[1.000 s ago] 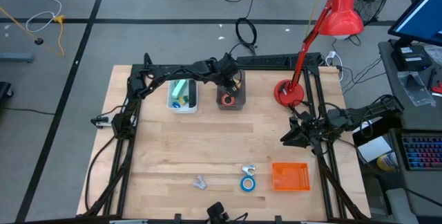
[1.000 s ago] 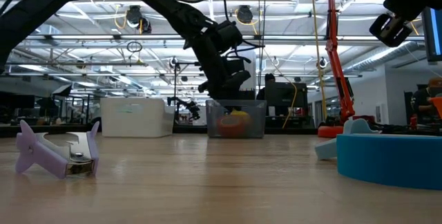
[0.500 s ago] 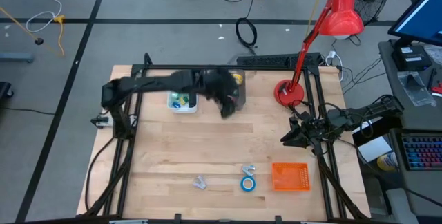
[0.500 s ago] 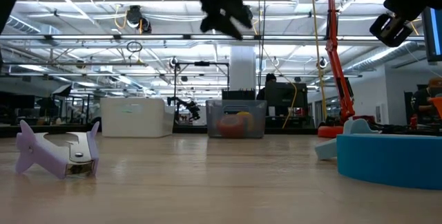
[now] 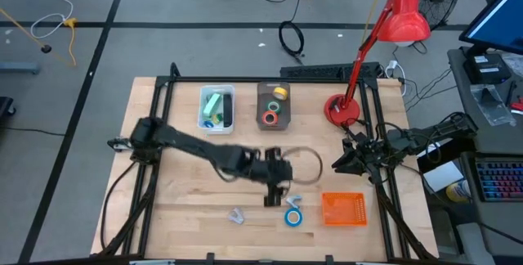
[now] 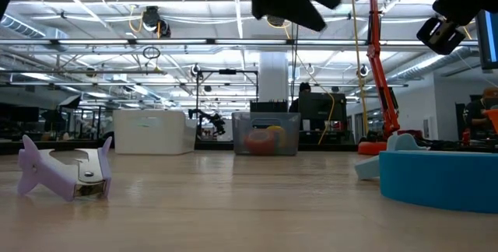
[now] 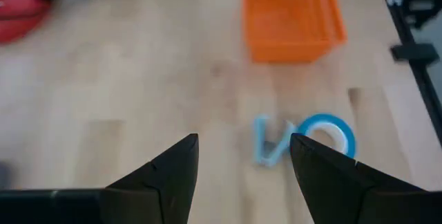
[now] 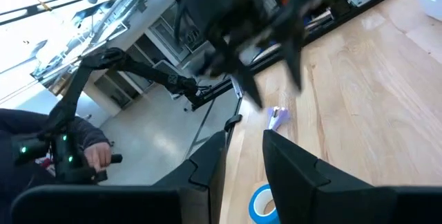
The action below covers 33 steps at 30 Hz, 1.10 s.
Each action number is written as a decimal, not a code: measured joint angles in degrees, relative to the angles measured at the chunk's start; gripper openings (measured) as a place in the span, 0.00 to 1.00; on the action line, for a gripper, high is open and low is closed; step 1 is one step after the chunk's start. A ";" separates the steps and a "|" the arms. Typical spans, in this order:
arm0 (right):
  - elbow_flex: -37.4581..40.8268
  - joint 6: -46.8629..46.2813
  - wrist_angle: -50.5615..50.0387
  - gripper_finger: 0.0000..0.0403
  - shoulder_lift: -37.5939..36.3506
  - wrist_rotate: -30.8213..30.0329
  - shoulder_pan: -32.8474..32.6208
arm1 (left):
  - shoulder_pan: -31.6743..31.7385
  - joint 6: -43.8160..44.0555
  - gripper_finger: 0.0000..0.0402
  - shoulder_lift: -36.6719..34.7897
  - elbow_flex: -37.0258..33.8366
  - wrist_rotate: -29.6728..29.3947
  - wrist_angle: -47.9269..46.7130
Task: Pick and place Stapler, Stapler remover, tape
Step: Put the blue tape into the black bin
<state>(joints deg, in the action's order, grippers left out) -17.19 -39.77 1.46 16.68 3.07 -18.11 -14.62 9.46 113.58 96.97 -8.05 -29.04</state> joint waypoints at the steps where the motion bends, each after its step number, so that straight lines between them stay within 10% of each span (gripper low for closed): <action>1: 0.00 -0.02 -0.09 0.22 0.01 -0.02 0.02 | -0.93 -0.10 0.58 1.09 0.00 0.00 0.56; 33: -0.02 0.37 -1.61 0.22 1.64 -0.10 0.01 | -9.34 -11.60 0.58 14.73 -0.02 3.55 16.13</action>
<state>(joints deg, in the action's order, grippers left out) -17.21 -39.40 -0.15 18.32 2.97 -18.10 -23.96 -2.14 128.31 96.95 -4.49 -12.91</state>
